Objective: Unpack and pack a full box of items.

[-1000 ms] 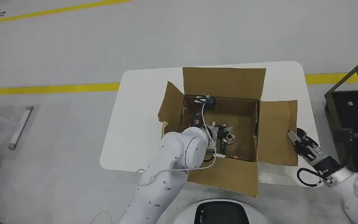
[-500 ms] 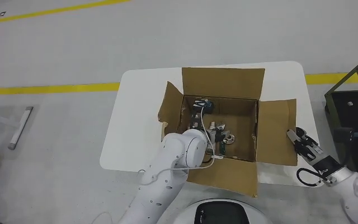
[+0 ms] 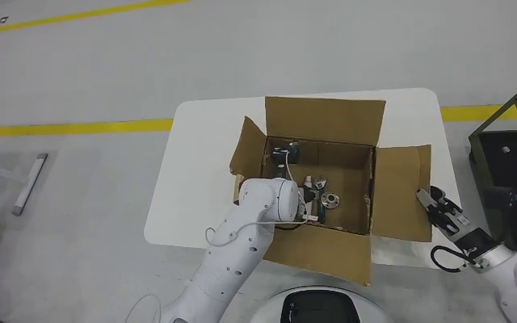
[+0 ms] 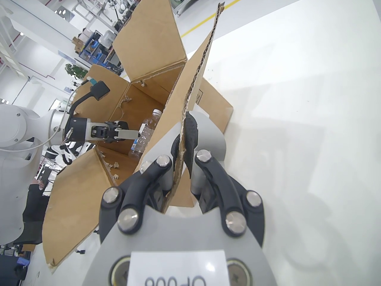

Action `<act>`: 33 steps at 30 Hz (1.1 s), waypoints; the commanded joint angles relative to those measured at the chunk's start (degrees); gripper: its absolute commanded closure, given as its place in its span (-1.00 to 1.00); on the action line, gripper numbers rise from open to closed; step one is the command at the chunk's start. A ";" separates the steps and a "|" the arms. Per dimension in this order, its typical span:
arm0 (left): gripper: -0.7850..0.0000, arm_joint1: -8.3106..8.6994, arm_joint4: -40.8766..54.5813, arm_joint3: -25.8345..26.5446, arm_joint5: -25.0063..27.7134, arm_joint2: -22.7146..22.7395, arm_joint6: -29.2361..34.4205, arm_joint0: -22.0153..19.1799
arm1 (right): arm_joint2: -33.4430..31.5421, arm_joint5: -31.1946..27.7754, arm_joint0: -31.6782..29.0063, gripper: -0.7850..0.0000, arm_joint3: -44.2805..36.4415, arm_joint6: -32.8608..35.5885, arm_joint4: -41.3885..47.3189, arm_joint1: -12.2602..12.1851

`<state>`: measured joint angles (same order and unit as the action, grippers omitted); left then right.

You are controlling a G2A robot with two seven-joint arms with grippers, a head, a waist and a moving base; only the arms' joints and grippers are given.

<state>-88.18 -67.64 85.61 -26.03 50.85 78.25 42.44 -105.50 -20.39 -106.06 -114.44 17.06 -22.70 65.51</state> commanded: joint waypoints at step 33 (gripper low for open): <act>-1.00 -0.28 -7.37 -4.41 1.65 -0.21 -2.55 0.26 | 0.17 -0.01 0.08 1.00 0.02 0.78 -1.07 0.10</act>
<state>-88.41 -74.37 81.36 -24.58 50.77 75.75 42.76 -105.32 -20.43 -105.97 -114.41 17.83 -23.78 65.61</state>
